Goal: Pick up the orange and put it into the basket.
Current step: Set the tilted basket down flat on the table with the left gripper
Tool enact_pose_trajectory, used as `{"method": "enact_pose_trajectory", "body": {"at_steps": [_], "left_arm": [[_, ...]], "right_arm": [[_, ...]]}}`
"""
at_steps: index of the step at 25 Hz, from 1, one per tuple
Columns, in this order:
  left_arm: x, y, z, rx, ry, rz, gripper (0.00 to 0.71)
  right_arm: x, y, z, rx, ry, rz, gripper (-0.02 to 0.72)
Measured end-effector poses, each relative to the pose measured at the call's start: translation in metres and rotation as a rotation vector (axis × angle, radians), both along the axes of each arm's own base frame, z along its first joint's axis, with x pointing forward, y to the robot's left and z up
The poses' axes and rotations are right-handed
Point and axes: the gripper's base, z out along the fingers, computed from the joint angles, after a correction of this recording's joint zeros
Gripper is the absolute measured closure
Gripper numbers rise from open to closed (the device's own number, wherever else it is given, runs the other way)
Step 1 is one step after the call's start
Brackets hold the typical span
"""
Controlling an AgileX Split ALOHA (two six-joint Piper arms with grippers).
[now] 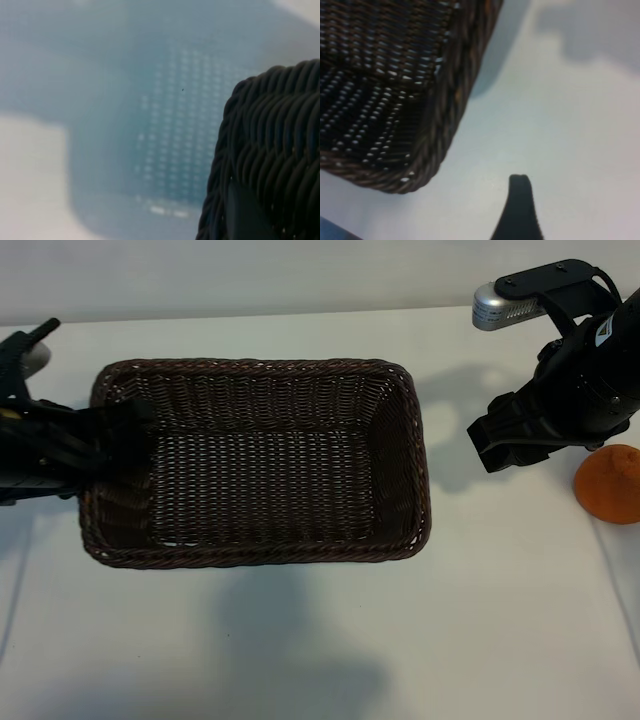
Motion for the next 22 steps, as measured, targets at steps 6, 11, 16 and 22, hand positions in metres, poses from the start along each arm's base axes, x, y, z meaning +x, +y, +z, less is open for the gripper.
{"method": "enact_pose_trajectory", "body": {"at_steps": [6,11,16,22], "left_arm": [[0.035,-0.012,-0.005,-0.058,-0.006,-0.063,0.411],[0.065,-0.021,-0.008,-0.114,-0.017,-0.083,0.411],[0.079,-0.041,-0.025,-0.111,0.005,-0.112,0.411],[0.086,-0.061,-0.047,-0.109,0.044,-0.134,0.411]], "right_arm": [[0.000,0.000,0.000,0.000,0.000,0.000,0.153],[0.000,0.000,0.000,0.000,0.000,0.000,0.153],[0.000,0.000,0.000,0.000,0.000,0.000,0.153],[0.000,0.000,0.000,0.000,0.000,0.000,0.153]]}}
